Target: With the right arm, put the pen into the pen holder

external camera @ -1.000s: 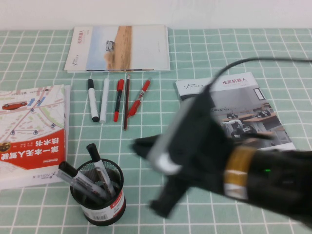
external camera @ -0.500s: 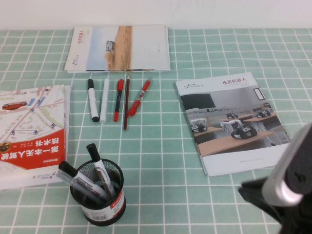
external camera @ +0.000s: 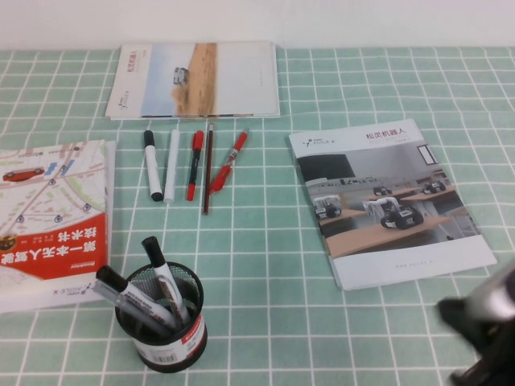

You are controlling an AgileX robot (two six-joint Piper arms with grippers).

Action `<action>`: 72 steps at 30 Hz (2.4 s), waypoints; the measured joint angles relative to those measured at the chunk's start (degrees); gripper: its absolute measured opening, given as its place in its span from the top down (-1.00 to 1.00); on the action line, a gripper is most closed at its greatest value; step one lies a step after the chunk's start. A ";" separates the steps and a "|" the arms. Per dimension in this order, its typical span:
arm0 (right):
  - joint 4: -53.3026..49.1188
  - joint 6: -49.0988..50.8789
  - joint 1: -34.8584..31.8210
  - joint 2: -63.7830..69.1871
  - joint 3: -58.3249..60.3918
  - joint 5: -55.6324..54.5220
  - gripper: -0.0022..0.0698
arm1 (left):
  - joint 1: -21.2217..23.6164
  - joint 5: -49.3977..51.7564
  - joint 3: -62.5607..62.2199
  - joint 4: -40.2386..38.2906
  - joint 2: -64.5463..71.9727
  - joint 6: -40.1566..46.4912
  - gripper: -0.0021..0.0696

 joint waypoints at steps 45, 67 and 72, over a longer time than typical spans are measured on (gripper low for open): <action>24.42 -24.00 -42.78 -48.75 30.45 -6.78 0.99 | 0.00 0.00 0.00 0.00 0.00 0.00 0.95; 29.25 -32.37 -42.78 -48.75 30.47 -5.36 0.99 | 0.00 0.00 0.00 0.00 0.00 0.00 0.95; 29.25 -32.46 -42.78 -48.75 30.47 -5.36 0.99 | 0.00 0.00 0.00 0.00 0.00 0.00 0.95</action>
